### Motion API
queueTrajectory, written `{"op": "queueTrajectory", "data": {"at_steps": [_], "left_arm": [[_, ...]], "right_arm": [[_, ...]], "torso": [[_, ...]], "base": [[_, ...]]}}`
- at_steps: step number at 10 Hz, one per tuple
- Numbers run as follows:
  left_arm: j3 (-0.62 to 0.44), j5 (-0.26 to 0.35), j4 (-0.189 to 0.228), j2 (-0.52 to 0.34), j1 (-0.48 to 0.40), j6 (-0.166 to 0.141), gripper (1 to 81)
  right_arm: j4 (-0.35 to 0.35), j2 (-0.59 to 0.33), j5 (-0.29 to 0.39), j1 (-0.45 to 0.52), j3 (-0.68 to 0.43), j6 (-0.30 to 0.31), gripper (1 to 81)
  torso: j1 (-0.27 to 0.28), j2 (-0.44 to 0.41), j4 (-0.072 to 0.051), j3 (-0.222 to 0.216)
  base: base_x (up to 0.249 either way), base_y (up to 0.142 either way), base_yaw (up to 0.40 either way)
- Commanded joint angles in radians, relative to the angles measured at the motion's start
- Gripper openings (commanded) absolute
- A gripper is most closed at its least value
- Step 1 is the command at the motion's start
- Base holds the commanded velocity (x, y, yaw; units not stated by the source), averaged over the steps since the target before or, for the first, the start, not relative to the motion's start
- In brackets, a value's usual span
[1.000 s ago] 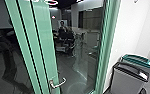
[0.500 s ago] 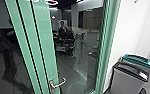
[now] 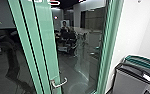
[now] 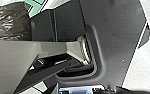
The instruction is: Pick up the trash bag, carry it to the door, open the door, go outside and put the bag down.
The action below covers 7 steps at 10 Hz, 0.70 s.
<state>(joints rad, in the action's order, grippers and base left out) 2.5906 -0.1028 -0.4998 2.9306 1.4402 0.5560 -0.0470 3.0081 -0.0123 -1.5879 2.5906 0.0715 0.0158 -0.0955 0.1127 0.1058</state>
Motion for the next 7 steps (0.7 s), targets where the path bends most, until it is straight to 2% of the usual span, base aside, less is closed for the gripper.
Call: {"op": "queueTrajectory", "data": {"at_steps": [1,4,5,7], "left_arm": [[-0.012,0.060,0.009,-0.017,-0.048,0.009,1.0],[-0.118,0.054,0.012,-0.077,-0.036,0.009,1.0],[-0.162,0.026,0.012,-0.106,-0.027,0.009,1.0],[-0.211,0.017,0.020,-0.142,-0.013,0.009,1.0]], "right_arm": [[0.009,0.002,0.058,0.045,-0.006,-0.002,81.1],[0.010,-0.009,0.057,0.038,-0.026,-0.002,81.1],[0.010,-0.024,0.057,0.038,-0.052,-0.002,81.1],[0.012,-0.087,0.052,0.031,-0.158,-0.002,81.1]], "torso": [[0.000,0.000,0.000,0.000],[0.000,0.000,0.000,0.000],[0.000,0.000,0.000,0.000],[0.000,0.000,0.000,0.000]], "base": [[0.000,0.000,0.203],[0.000,0.000,0.205],[0.000,0.000,0.205],[0.000,0.000,0.205]]}}
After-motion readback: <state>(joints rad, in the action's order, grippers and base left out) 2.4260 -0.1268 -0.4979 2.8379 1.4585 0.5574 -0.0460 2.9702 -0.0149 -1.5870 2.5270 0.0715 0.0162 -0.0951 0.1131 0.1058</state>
